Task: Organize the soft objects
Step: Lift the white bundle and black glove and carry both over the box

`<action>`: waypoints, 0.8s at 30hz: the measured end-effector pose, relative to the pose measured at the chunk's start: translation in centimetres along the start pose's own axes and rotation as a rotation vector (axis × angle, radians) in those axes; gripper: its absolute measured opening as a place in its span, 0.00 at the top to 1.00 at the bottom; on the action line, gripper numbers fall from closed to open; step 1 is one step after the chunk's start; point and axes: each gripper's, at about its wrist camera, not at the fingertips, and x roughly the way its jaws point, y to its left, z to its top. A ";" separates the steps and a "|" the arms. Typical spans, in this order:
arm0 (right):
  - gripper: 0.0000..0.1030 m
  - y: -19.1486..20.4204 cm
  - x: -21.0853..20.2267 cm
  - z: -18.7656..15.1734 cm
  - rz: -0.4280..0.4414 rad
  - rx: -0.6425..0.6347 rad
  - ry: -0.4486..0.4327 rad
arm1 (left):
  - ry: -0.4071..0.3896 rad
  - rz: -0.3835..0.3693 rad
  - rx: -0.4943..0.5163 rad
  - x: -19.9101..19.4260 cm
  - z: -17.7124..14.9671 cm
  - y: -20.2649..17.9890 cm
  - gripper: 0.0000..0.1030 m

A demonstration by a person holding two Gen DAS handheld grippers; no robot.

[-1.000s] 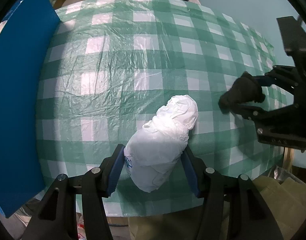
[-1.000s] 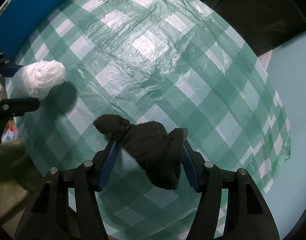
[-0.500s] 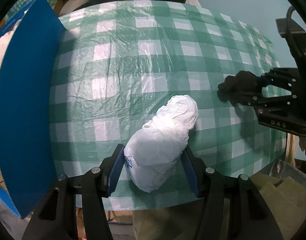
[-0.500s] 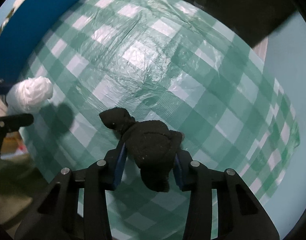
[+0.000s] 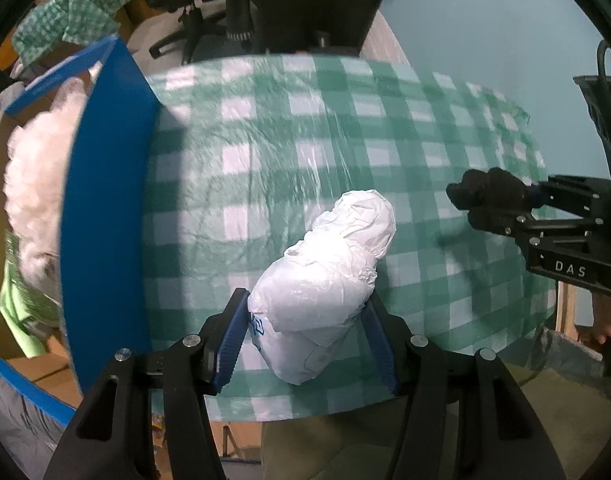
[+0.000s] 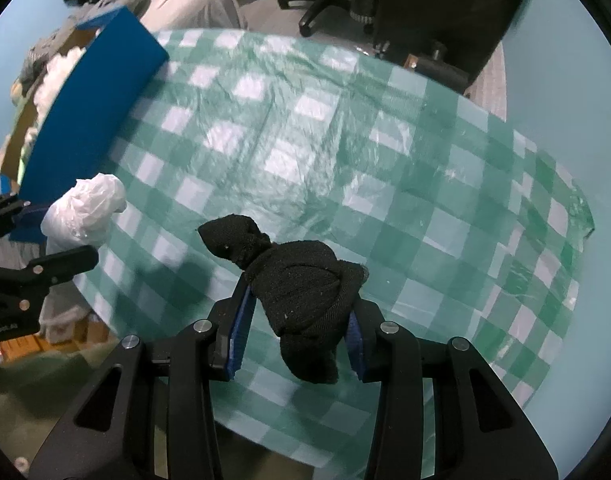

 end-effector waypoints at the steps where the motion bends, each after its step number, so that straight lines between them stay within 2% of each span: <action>1: 0.60 0.1 -0.4 -0.2 -0.001 0.008 -0.005 | -0.012 0.005 -0.001 -0.5 0.2 0.3 0.44; 8: 0.60 1.1 -3.6 1.3 0.008 0.043 -0.046 | -0.056 0.020 0.004 -2.6 1.7 1.2 0.45; 17: 0.60 3.8 -5.8 3.6 0.026 0.058 -0.084 | -0.115 0.023 0.007 -6.1 2.4 3.1 0.45; 24: 0.60 6.4 -7.1 5.5 0.029 0.026 -0.106 | -0.148 0.031 -0.008 -7.9 2.8 5.0 0.45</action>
